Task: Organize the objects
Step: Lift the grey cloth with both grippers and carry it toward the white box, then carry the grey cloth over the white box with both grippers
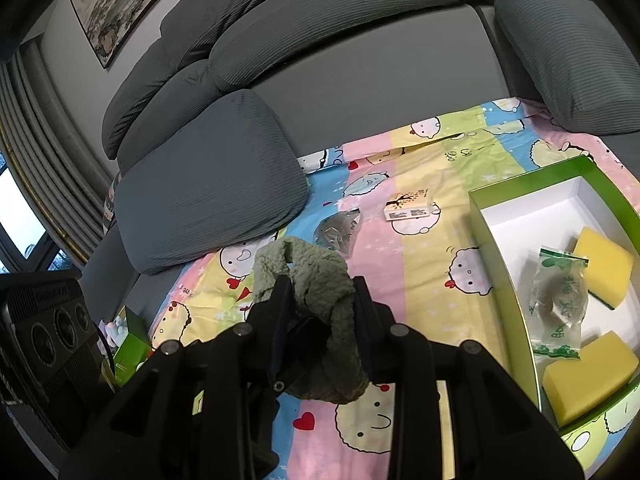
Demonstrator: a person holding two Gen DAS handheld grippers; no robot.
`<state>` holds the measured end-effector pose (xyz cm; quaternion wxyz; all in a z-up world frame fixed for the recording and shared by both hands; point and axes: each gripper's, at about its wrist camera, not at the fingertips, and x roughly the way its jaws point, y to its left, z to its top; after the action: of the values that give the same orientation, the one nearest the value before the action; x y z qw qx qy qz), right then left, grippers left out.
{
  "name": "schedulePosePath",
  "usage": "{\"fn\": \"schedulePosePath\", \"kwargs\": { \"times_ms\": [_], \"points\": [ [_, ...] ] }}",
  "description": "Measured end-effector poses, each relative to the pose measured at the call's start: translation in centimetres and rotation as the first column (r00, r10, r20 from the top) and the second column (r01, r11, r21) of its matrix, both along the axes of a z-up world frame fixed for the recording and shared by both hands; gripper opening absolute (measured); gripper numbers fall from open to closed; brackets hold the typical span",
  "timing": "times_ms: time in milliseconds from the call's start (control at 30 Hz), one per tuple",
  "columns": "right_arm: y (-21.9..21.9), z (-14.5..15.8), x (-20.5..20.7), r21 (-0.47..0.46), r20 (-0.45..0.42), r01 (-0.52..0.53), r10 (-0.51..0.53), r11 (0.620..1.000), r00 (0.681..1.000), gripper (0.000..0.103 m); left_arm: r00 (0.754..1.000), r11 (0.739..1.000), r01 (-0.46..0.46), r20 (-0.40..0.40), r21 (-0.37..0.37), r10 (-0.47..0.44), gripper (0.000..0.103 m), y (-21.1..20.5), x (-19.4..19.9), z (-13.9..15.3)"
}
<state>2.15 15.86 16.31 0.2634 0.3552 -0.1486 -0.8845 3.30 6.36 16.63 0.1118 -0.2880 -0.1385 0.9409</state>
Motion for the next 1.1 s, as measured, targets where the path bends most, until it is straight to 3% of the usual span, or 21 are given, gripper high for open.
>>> {"fn": "schedulePosePath", "kwargs": {
  "times_ms": [1100],
  "points": [
    [3.5,-0.2,-0.8,-0.023,0.011,0.056,-0.056,0.998,0.998,0.031,0.998,0.998,0.061,0.000,-0.014,-0.061,0.036,3.2,-1.6,0.1]
  ]
}}
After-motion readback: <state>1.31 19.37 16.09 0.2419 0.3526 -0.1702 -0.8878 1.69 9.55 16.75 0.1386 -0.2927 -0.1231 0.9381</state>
